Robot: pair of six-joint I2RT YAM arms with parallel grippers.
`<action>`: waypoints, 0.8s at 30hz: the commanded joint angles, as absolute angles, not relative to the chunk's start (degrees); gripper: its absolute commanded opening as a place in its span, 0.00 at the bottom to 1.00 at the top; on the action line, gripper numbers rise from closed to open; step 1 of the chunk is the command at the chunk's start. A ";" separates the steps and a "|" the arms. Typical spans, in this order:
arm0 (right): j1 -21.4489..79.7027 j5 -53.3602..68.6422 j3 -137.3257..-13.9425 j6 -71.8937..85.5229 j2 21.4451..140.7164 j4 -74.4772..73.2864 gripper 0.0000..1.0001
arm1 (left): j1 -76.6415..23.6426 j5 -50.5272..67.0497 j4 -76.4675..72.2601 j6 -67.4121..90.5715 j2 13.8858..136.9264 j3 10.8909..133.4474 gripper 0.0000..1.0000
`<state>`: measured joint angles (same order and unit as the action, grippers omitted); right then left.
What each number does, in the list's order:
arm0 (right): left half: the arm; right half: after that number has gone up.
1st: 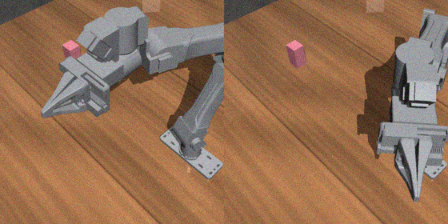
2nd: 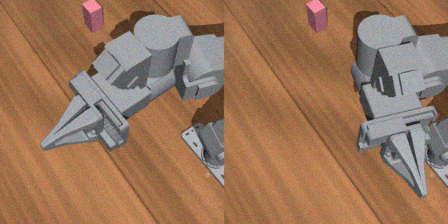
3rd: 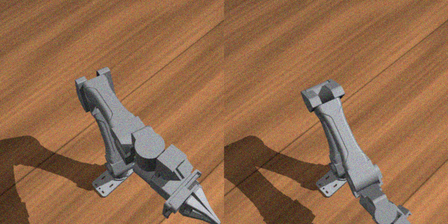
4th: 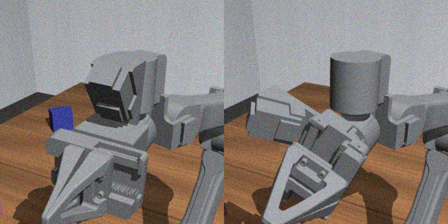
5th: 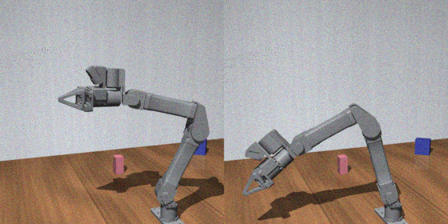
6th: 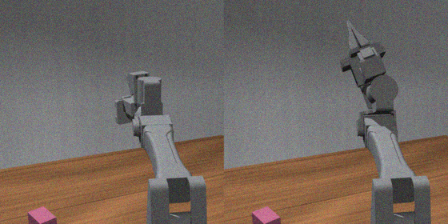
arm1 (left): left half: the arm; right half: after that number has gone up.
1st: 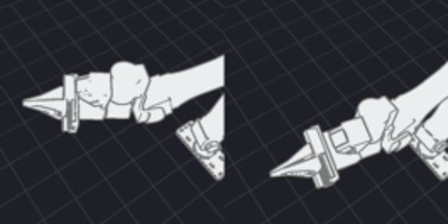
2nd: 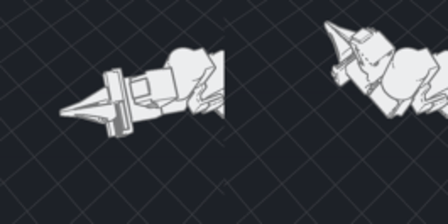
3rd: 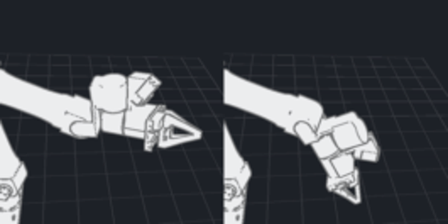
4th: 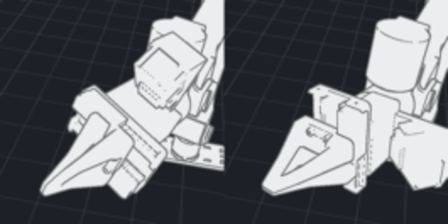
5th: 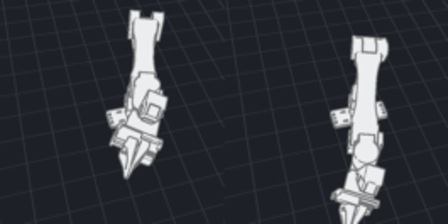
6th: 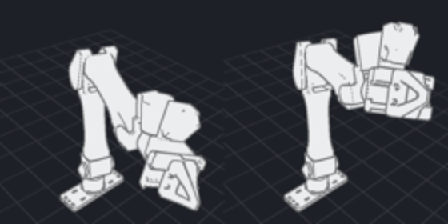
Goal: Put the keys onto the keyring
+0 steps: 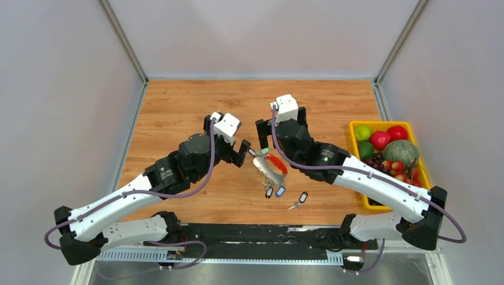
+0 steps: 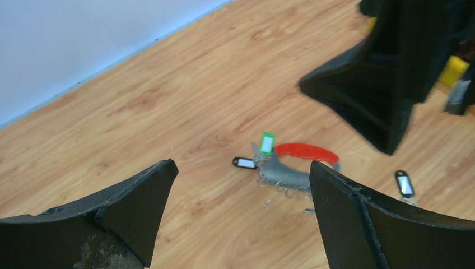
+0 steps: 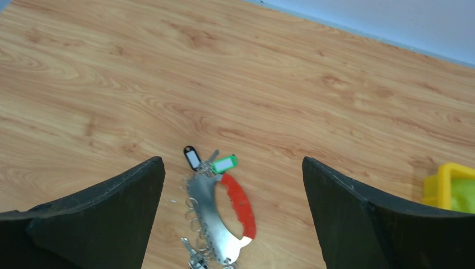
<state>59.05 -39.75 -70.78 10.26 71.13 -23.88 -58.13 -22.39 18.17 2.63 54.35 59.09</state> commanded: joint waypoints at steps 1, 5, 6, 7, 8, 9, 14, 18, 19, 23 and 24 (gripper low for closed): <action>58.85 -43.50 -72.17 9.99 68.84 -30.02 1.00 | -58.34 -32.30 13.54 3.29 50.51 54.64 1.00; 58.30 -39.31 -70.97 5.71 66.93 -30.06 1.00 | -58.28 -34.28 13.49 8.08 47.81 51.74 1.00; 57.68 -38.18 -70.90 5.03 67.00 -30.54 1.00 | -58.32 -34.04 13.69 9.00 47.24 51.23 1.00; 56.76 -37.15 -70.98 4.54 67.36 -31.38 1.00 | -58.31 -33.81 13.55 10.42 46.96 49.98 1.00; 56.04 -36.34 -70.98 4.20 67.92 -32.29 1.00 | -58.29 -33.59 12.86 11.70 46.52 49.12 1.00; 55.52 -35.57 -70.81 3.84 68.46 -33.12 1.00 | -58.28 -33.84 12.58 12.53 46.38 47.48 1.00; 55.40 -30.53 -67.62 -1.58 70.08 -34.29 1.00 | -58.34 -37.33 13.34 19.43 46.27 42.76 1.00; 55.38 -27.02 -64.18 -7.46 71.06 -33.17 0.99 | -58.06 -39.27 14.30 23.98 44.93 39.59 1.00; 55.44 -25.80 -63.20 -9.11 71.17 -32.70 0.99 | -57.41 -39.15 14.27 24.51 44.57 38.26 1.00; 55.36 -21.03 -57.66 -17.17 69.77 -28.60 0.97 | -52.74 -35.03 12.77 27.58 41.65 33.33 1.00; 55.37 -19.00 -56.49 -18.96 69.44 -27.66 0.98 | -51.94 -34.48 11.50 28.16 40.58 31.40 1.00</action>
<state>55.31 -26.13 -60.07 -8.82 71.07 -32.36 -55.66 -36.51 14.68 23.03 43.86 35.18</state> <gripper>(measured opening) 0.973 1.000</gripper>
